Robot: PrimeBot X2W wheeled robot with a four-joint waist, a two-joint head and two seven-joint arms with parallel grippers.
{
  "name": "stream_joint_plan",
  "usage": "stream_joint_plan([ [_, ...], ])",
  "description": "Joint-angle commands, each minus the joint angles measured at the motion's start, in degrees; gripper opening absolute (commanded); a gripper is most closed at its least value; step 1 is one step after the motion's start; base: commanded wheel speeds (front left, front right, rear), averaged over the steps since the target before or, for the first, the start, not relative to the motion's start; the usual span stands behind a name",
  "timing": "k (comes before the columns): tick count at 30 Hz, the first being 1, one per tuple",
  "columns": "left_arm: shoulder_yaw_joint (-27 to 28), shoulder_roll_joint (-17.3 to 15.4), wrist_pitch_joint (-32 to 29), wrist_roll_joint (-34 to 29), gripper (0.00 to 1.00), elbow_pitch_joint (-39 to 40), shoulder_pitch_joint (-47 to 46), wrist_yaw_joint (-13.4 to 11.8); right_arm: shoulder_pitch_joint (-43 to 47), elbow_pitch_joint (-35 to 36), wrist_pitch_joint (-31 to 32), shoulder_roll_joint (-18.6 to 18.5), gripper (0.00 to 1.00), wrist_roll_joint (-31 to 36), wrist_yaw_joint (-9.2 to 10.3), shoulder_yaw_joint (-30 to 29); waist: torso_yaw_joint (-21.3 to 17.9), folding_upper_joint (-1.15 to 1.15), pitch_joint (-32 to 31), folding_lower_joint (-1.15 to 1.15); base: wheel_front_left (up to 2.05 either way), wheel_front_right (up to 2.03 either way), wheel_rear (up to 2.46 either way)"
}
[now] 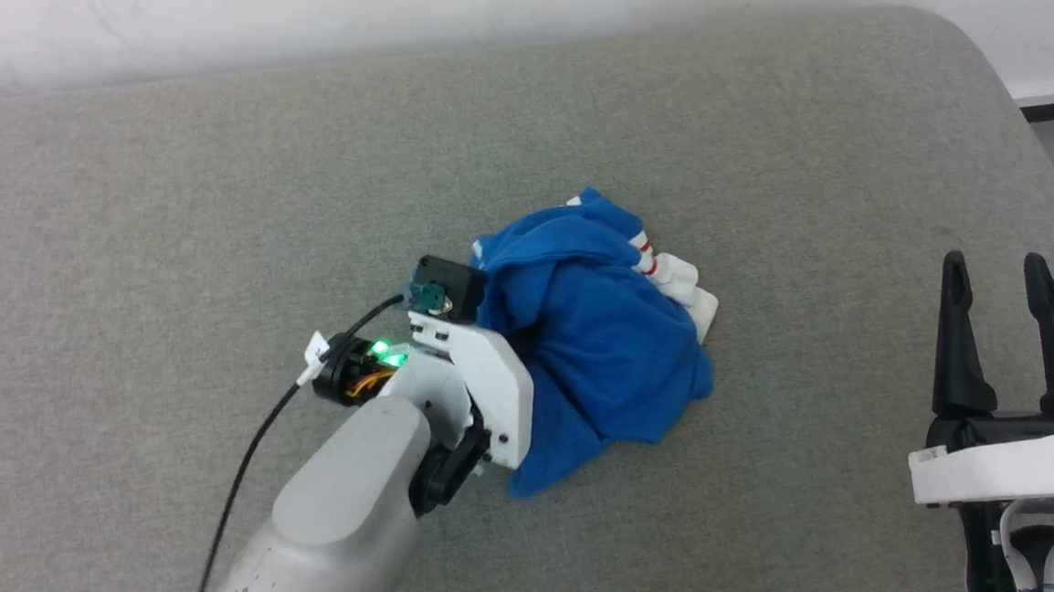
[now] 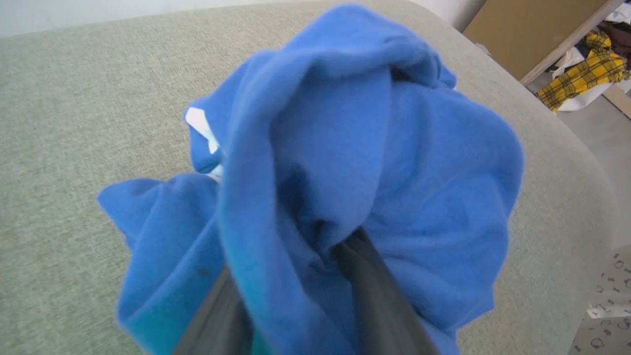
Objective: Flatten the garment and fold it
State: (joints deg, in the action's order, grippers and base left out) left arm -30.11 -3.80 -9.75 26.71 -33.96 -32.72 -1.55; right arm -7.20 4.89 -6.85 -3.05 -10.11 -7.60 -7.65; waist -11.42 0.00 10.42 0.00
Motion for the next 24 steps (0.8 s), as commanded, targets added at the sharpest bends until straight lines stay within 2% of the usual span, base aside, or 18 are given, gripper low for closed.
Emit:
stream_joint_plan([
  [1, 0.4, 0.3, 1.5, 1.0, 1.0, -0.1, -1.7, 0.1, -0.7, 0.1, -0.3, 0.2, 1.0, -0.2, 0.11, -0.2, 1.0, 0.0, -0.3, 0.0, 0.0, 0.0, 0.0],
  [7, 1.9, 0.7, 9.2, 4.0, 1.0, 6.8, -2.3, 0.2, 0.3, 0.4, 0.4, 0.2, 1.0, 0.2, 0.11, -0.8, 3.2, 0.0, -2.5, 0.0, 0.0, 0.0, 0.0],
  [10, 3.2, -1.2, 11.4, 3.9, 1.0, 14.2, 1.1, -1.2, 1.5, 0.6, 0.7, 0.2, 1.0, 0.1, 0.11, -1.1, 4.4, 0.0, -3.6, 0.0, 0.0, 0.0, 0.0],
  [13, 5.3, -5.4, 13.6, 2.6, 1.0, 23.0, 6.8, -4.0, 2.8, 0.5, 0.8, 0.2, 1.0, -0.4, 0.11, -1.2, 5.2, 0.0, -4.1, 0.0, 0.0, 0.0, 0.0],
  [17, 9.0, -11.4, 17.9, -0.5, 1.0, 33.3, 16.8, -9.1, 4.4, 0.1, 0.7, 0.2, 1.0, -1.3, 0.11, -1.1, 6.2, 0.0, -3.8, 0.0, 0.0, 0.0, 0.0],
  [18, 9.0, -11.4, 17.9, -0.5, 1.0, 33.3, 16.8, -9.1, 4.4, 0.1, 0.7, 0.2, 1.0, -1.3, 0.11, -1.1, 6.2, 0.0, -3.8, 0.0, 0.0, 0.0, 0.0],
  [21, 11.3, -14.0, 21.1, -2.4, 1.0, 38.1, 24.8, -12.6, 5.5, -0.6, 0.6, 0.2, 1.0, -1.9, 0.11, -0.8, 6.5, 0.0, -3.4, 0.0, 0.0, 0.0, 0.0],
  [24, 13.1, -14.2, 23.6, -3.0, 1.0, 41.8, 31.9, -14.3, 6.5, -1.6, 0.2, 0.2, 1.0, -2.3, 0.11, -0.9, 7.0, 0.0, -3.1, 0.0, 0.0, 0.0, 0.0],
])
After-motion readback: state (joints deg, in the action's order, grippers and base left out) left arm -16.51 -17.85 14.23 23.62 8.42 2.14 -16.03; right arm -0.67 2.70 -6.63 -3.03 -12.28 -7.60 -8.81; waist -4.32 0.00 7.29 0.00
